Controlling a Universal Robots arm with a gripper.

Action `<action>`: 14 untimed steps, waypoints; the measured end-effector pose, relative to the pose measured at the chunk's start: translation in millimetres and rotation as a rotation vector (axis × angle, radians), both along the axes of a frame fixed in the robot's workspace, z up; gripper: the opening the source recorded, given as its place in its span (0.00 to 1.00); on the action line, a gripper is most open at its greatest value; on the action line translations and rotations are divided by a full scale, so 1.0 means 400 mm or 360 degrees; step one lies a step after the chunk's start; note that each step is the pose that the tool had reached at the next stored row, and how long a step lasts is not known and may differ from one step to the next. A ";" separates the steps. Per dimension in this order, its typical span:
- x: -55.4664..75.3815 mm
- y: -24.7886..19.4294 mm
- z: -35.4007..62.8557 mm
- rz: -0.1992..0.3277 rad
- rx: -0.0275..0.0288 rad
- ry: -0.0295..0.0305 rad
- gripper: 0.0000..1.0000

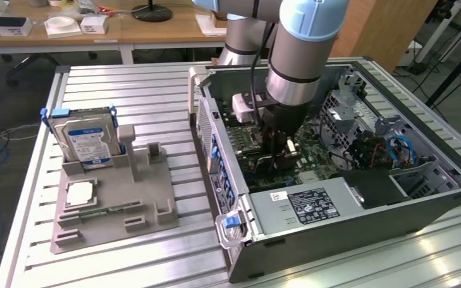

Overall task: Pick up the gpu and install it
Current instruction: 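Insert the gpu into the slot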

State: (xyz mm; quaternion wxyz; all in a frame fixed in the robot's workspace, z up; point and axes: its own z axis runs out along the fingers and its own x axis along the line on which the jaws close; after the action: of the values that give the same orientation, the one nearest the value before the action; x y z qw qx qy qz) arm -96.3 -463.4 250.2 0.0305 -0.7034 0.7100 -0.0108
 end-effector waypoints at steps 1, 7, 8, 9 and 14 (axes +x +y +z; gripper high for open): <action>0.000 0.000 0.007 0.0000 0.00000 -0.00001 0.57; 0.000 0.000 0.048 0.0000 0.00000 0.00000 0.57; 0.000 0.000 0.053 0.0000 0.00000 -0.00001 0.57; 0.000 0.000 0.057 0.0000 -0.00001 0.00001 0.57; 0.000 0.001 0.079 0.0000 -0.00004 0.00001 0.57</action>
State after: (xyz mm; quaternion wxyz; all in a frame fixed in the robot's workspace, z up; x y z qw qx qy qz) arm -96.4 -462.8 281.9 0.0304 -0.7034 0.7100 -0.0108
